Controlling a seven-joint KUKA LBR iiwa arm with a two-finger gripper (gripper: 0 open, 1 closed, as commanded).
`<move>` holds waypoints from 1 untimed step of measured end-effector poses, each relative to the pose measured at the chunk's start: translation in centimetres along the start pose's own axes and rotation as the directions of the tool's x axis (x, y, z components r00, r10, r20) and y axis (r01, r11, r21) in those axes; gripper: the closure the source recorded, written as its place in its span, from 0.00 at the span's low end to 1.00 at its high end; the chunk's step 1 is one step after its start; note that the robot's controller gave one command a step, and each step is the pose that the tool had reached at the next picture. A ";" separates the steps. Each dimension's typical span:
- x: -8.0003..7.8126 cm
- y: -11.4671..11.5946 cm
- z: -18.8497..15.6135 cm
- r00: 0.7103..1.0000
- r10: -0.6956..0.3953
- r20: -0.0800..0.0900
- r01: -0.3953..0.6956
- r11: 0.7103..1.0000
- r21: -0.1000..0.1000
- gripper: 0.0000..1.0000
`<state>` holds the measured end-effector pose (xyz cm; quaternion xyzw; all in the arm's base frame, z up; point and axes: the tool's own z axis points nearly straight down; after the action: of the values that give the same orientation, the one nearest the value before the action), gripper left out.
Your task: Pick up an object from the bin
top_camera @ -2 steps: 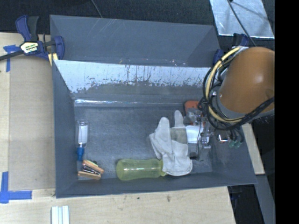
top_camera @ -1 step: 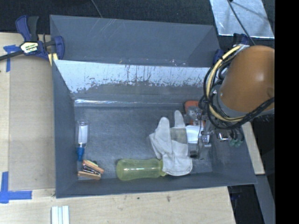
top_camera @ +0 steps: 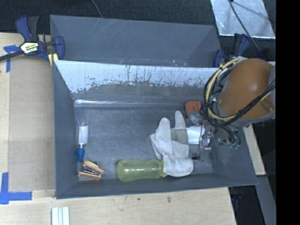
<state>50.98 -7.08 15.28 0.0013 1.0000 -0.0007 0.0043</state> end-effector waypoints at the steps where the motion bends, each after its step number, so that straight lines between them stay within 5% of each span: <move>1: 1.0 -6.3 8.6 0.998 -0.067 -0.009 0.067 0.998 -0.001 0.00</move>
Offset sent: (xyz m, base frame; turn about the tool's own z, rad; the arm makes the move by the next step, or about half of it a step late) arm 0.0324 -0.0445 -0.0828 -0.0974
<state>50.08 -13.38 6.67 -0.0322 0.9995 -0.0002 -0.0003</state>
